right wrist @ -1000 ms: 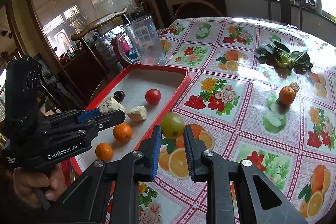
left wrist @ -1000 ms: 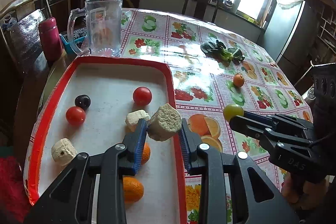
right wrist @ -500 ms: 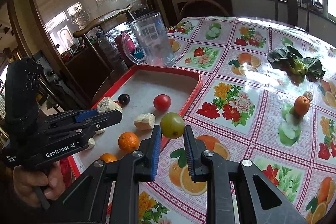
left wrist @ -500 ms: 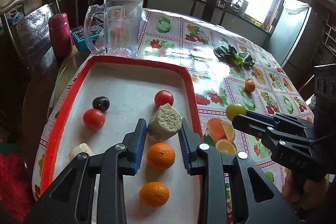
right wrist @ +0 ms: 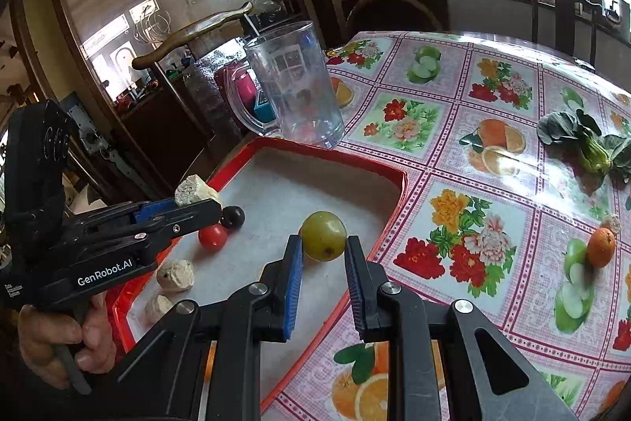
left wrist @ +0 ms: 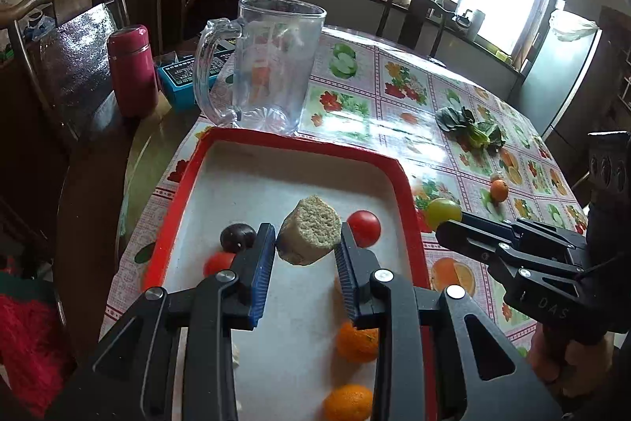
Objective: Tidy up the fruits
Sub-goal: 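Carry the green fruit with the right tool while the left tool carries the chunk to the tray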
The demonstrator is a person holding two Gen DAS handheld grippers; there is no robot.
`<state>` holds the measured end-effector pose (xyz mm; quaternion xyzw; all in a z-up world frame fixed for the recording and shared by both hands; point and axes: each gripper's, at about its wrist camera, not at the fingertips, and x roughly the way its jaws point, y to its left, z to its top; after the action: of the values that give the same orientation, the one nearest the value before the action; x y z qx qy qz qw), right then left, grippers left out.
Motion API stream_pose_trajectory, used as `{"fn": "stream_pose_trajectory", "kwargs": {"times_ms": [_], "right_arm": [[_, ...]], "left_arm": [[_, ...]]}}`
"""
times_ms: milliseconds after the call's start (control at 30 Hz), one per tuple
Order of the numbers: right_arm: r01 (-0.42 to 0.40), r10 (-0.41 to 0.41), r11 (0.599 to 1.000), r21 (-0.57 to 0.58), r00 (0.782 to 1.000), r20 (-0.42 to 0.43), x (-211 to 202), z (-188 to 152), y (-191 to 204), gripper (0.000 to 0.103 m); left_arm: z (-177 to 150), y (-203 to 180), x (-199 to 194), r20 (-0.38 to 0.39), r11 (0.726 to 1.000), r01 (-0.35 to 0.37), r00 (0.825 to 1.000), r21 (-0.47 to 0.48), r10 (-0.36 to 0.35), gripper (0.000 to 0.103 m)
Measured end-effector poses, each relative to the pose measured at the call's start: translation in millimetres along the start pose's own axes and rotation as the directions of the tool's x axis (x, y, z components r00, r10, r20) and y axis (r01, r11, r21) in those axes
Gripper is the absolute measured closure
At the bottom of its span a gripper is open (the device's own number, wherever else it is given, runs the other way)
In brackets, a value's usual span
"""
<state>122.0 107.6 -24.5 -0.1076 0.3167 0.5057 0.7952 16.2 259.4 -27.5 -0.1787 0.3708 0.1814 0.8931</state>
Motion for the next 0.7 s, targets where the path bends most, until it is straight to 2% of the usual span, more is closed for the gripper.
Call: {"fn": "stream_pose_trajectory", "kwargs": {"times_ms": [367,700], "right_arm": [[0.029,-0.028,0.999,0.017,0.997,-0.067,51.1,26.0,-6.7,0.081],[0.051,-0.051,0.999,-0.005,0.992,-0.117,80.6,28.8,-10.5,0.081]], "left_arm": [[33.3,31.9,58.0,-0.098,0.997,-0.052,0.994,-0.054,0.046,0.075],[31.1,41.8,87.7,-0.177,0.994,-0.082,0.982,-0.074,0.068,0.075]]}}
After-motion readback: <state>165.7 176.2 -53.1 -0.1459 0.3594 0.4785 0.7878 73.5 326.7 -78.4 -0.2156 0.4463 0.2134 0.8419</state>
